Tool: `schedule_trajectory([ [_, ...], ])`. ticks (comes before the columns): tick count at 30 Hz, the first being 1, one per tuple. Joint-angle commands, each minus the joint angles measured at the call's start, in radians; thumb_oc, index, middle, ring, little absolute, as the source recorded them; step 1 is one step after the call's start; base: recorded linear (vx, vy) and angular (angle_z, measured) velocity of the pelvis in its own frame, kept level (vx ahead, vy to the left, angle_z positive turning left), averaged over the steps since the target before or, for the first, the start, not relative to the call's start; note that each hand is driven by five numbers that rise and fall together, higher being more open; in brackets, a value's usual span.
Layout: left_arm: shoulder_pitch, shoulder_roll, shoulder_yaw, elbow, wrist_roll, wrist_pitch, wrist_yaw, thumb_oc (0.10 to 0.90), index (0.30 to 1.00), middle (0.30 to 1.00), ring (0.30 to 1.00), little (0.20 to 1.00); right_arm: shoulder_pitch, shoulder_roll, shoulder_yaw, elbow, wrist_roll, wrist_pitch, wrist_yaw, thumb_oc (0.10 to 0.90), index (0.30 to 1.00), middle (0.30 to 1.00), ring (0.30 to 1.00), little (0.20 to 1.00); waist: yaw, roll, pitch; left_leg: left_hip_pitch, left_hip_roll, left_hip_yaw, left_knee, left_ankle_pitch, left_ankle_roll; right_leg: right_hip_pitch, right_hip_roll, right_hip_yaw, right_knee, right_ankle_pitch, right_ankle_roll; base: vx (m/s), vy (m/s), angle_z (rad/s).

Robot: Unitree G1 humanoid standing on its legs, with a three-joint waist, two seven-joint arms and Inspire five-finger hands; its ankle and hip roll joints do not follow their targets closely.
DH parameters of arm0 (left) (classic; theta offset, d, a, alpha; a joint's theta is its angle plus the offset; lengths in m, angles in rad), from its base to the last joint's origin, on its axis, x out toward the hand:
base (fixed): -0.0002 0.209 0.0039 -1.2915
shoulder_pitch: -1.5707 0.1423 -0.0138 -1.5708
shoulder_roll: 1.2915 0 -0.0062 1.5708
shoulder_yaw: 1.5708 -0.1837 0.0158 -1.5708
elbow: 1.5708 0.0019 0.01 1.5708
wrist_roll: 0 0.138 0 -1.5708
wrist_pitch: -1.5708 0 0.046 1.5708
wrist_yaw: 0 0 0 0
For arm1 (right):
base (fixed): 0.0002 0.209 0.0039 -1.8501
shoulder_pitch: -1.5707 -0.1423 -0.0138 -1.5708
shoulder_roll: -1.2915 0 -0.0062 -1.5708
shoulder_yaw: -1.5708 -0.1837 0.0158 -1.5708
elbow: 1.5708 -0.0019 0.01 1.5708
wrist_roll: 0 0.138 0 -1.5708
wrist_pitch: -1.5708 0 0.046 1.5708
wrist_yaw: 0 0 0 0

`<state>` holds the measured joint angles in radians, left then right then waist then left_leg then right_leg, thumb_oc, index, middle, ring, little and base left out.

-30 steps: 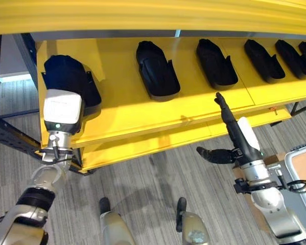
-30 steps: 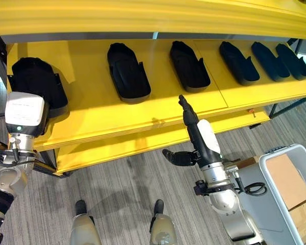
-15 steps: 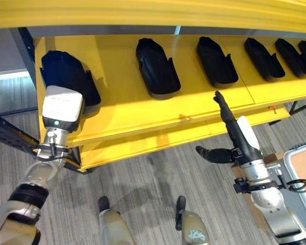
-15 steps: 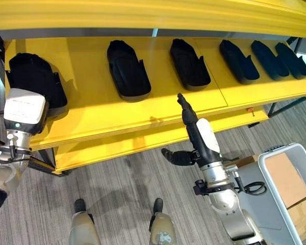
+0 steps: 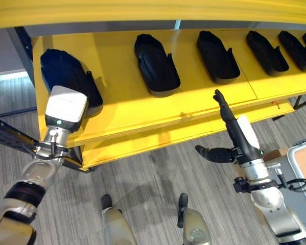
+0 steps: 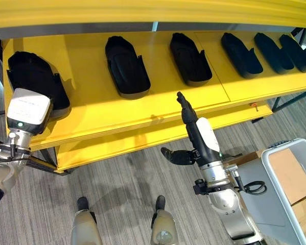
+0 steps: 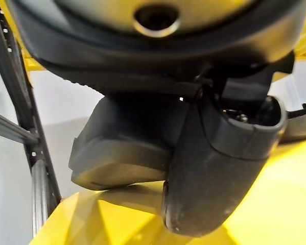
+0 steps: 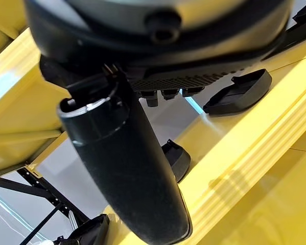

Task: Move parts from the plastic box to the shelf.

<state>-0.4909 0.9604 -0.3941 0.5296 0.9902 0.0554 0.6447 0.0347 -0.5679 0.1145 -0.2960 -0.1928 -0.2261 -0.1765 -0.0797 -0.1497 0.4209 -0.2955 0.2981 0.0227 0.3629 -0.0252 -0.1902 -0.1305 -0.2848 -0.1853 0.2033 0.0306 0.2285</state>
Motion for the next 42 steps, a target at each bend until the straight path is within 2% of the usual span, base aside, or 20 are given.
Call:
schedule_trajectory([
  [1, 0.001, 0.039, -0.002, 0.043, -0.012, -0.024, -0.061, 0.400, 0.300, 0.300, 0.300, 0.300, -0.089, -0.033, -0.064, -0.056, 0.033, -0.092, -0.073, 0.900, 1.000, 1.000, 1.000, 1.000, -0.003, -0.021, -0.032, 0.016, -0.013, 0.030, -0.021, 0.035, 0.031, -0.056, 0.003, 0.038, 0.116, -0.049, -0.029, 0.00, 0.000, 0.00],
  [2, 0.000, 0.041, -0.005, 0.040, -0.011, -0.025, -0.061, 0.465, 0.391, 0.391, 0.391, 0.391, -0.091, -0.034, -0.064, -0.056, 0.031, -0.092, -0.073, 0.900, 1.000, 1.000, 1.000, 1.000, -0.004, -0.019, -0.032, 0.016, -0.013, 0.030, -0.022, 0.035, 0.031, -0.056, 0.002, 0.039, 0.117, -0.050, -0.028, 0.00, 0.000, 0.00],
  [3, -0.001, 0.042, -0.009, 0.043, -0.009, -0.026, -0.063, 0.900, 1.000, 1.000, 1.000, 1.000, -0.092, -0.036, -0.063, -0.052, 0.028, -0.092, -0.076, 0.900, 1.000, 1.000, 1.000, 1.000, -0.004, -0.019, -0.031, 0.016, -0.015, 0.031, -0.018, 0.035, 0.032, -0.060, 0.001, 0.042, 0.121, -0.050, -0.029, 0.00, 0.000, 0.00],
  [13, 0.014, 0.051, 0.001, 0.014, -0.006, -0.038, -0.077, 0.900, 1.000, 1.000, 1.000, 1.000, -0.090, -0.036, -0.078, -0.049, 0.024, -0.084, -0.074, 0.900, 1.000, 1.000, 1.000, 1.000, -0.002, -0.007, -0.032, 0.019, -0.017, 0.032, -0.016, 0.032, 0.033, -0.064, -0.001, 0.050, 0.131, -0.052, -0.028, 0.00, 0.000, 0.00],
  [23, 0.065, 0.140, 0.023, -0.062, 0.028, -0.079, -0.103, 0.900, 1.000, 1.000, 1.000, 1.000, -0.093, -0.038, -0.083, -0.044, 0.035, -0.080, -0.060, 0.900, 1.000, 1.000, 1.000, 1.000, 0.001, 0.020, -0.052, 0.034, -0.023, 0.034, -0.025, 0.032, 0.031, -0.051, -0.006, 0.053, 0.133, -0.054, -0.026, 0.00, 0.000, 0.00],
  [30, 0.140, 0.215, 0.083, -0.137, 0.051, -0.109, -0.112, 0.900, 1.000, 1.000, 1.000, 1.000, -0.075, -0.034, -0.102, -0.046, 0.032, -0.081, -0.051, 0.900, 1.000, 1.000, 1.000, 1.000, 0.007, 0.049, -0.072, 0.058, -0.031, 0.036, -0.044, 0.037, 0.033, -0.028, -0.016, 0.051, 0.125, -0.052, -0.020, 0.01, 0.005, -0.04],
  [42, 0.215, 0.259, 0.120, -0.180, 0.083, -0.145, -0.120, 0.900, 1.000, 1.000, 1.000, 1.000, -0.055, -0.023, -0.137, -0.037, 0.023, -0.074, -0.054, 0.900, 1.000, 1.000, 1.000, 1.000, 0.005, 0.076, -0.127, 0.108, -0.040, 0.048, -0.092, 0.048, 0.036, 0.025, -0.024, 0.040, 0.079, -0.045, -0.006, 0.02, 0.004, 0.02],
])
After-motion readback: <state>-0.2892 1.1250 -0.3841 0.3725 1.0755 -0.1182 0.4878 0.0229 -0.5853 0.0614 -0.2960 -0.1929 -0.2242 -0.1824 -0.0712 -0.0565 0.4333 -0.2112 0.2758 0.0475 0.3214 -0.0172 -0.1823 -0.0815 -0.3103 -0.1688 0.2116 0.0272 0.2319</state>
